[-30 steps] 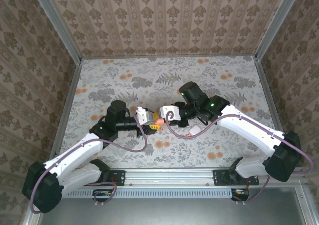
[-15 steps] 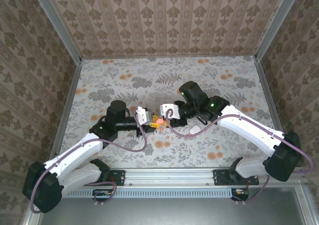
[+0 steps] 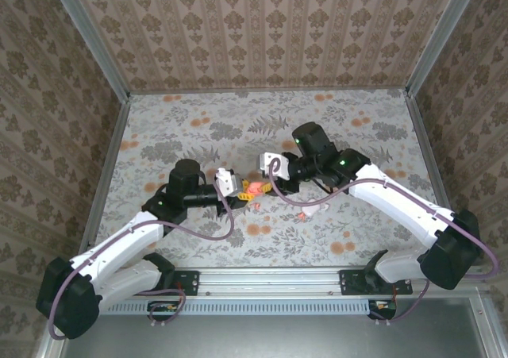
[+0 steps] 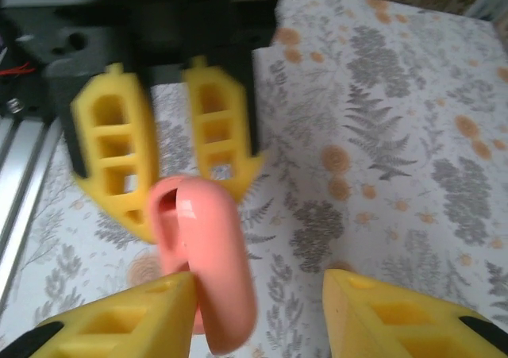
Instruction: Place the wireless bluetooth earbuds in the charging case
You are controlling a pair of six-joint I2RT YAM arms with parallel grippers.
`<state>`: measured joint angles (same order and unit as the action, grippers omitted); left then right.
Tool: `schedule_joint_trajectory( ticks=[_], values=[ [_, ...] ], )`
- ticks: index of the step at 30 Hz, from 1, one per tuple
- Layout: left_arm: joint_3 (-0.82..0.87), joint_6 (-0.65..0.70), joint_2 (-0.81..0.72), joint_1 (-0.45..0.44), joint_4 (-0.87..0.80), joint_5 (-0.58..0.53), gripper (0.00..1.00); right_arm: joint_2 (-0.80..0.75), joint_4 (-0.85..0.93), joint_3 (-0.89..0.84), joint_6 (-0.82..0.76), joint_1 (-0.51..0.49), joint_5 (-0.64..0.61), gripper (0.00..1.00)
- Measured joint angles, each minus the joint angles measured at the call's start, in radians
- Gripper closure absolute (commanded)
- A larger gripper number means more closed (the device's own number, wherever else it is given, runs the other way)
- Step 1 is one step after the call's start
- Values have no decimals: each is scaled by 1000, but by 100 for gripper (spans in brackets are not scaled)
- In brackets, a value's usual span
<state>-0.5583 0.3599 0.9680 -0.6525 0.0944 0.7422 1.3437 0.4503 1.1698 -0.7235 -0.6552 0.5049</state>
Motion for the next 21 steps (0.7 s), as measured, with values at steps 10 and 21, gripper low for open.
schedule_joint_trajectory(
  ticks=[10,21],
  values=[
    [28,-40,-1,-9,73,26,88,13,-66,0,73,36,-1,49],
    [92,-185,47,26,200,-175,89,5,-30,80,388,68,-55,48]
  ],
)
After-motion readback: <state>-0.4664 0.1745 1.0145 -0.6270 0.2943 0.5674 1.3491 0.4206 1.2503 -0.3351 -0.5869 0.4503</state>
